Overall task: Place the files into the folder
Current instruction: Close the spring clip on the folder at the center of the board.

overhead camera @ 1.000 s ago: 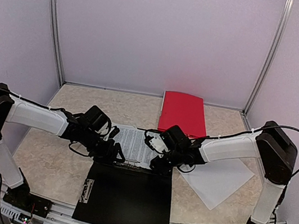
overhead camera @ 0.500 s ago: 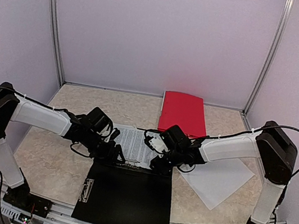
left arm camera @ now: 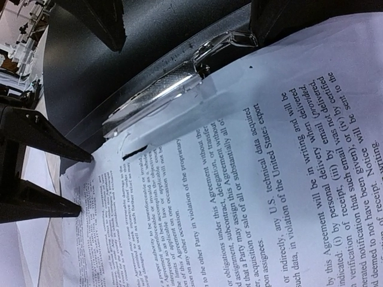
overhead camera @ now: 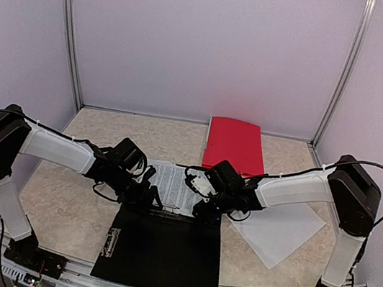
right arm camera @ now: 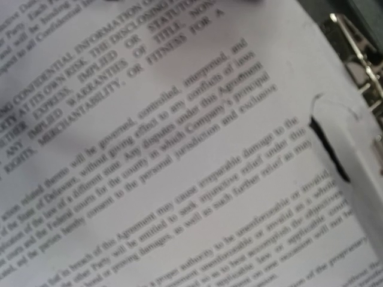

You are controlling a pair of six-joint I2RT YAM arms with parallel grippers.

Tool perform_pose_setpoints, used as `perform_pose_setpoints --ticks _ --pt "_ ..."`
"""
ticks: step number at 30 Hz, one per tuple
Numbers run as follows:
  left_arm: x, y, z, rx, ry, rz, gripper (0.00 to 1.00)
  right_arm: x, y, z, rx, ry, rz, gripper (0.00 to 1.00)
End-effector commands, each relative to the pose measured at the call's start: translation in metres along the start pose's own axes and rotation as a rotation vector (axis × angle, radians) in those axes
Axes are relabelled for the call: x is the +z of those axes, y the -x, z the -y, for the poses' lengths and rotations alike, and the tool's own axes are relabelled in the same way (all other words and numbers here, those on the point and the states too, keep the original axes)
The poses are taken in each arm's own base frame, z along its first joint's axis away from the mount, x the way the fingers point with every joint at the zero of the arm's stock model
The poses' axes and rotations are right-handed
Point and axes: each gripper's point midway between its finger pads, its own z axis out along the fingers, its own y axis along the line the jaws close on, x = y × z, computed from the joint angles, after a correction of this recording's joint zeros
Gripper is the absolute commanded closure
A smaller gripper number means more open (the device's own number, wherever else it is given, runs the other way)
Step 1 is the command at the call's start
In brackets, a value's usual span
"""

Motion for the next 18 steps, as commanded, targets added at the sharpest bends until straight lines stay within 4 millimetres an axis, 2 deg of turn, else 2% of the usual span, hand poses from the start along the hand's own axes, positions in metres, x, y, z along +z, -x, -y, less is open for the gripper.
perform_pose_setpoints --ticks 1,18 --pt "-0.004 0.008 0.013 0.004 -0.046 0.017 0.32 0.006 -0.014 0.002 -0.001 -0.002 -0.053 0.51" --pt "-0.027 0.017 0.039 0.066 -0.089 0.067 0.32 0.006 -0.015 0.002 -0.009 -0.001 -0.06 0.52"
